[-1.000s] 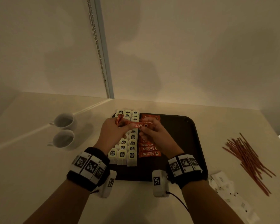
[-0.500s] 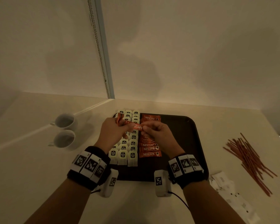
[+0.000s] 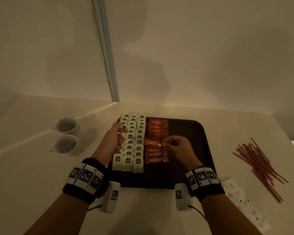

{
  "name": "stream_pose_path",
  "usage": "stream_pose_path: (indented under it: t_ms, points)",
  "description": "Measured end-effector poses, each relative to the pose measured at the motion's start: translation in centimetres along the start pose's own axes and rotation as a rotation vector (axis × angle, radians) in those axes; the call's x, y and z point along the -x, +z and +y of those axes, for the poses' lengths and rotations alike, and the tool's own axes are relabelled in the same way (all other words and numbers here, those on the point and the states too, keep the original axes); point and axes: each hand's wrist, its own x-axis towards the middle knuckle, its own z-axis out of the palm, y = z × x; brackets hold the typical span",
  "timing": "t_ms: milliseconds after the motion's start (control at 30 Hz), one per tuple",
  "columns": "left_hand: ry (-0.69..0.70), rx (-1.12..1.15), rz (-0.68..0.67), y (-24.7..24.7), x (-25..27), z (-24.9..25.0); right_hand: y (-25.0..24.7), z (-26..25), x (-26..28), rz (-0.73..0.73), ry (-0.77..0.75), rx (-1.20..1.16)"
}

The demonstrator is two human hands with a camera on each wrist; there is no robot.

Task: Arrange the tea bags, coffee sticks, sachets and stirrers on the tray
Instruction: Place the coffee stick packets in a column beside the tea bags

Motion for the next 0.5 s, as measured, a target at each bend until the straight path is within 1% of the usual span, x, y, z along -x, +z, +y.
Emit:
stream_pose_path:
  t_ms: [100,167,233,367,500]
  points:
    - [-0.067,0.111,0.022,-0.6,0.1,-0.4,-0.5,2.4,0.8,-0.064,0.071,0.112]
    - [-0.071,0.121,0.045,-0.8,0.1,-0.6,-0.2,3.6,1.3,-0.124,0.121,0.140]
    - [-0.062,0.106,0.048,-0.8,0.1,-0.7,0.4,4.5,1.4,-0.142,0.133,0.155]
    - [-0.032,0.089,0.057,-0.8,0.1,-0.8,1.5,5.5,1.2,-0.114,0.117,0.233]
    - [-0.047,0.110,0.086,-0.7,-0.1,-0.9,2.2,6.0,0.8,-0.014,0.090,0.297]
